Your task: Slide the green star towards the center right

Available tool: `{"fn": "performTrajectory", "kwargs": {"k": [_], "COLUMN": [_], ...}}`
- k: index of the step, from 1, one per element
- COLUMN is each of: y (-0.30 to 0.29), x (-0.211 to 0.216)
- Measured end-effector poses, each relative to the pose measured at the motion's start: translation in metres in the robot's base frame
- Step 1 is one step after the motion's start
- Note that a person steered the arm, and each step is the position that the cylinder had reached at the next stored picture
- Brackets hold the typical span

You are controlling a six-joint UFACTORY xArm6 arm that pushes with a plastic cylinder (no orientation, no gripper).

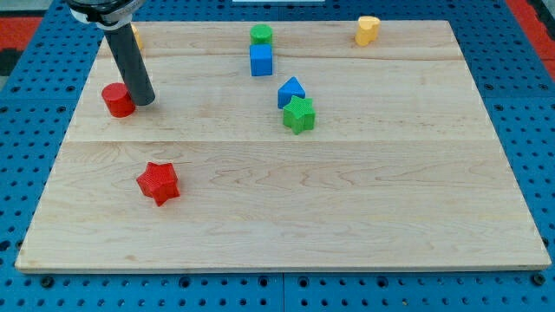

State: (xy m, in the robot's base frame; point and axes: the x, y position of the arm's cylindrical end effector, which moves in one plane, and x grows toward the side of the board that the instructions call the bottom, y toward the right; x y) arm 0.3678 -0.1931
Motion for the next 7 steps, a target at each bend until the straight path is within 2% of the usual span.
{"fn": "performTrajectory", "kwargs": {"k": [2, 4, 5, 7], "y": [0.003, 0.144, 0.162, 0.183], "x": [0.0, -0.017, -0.015, 0.037]}}
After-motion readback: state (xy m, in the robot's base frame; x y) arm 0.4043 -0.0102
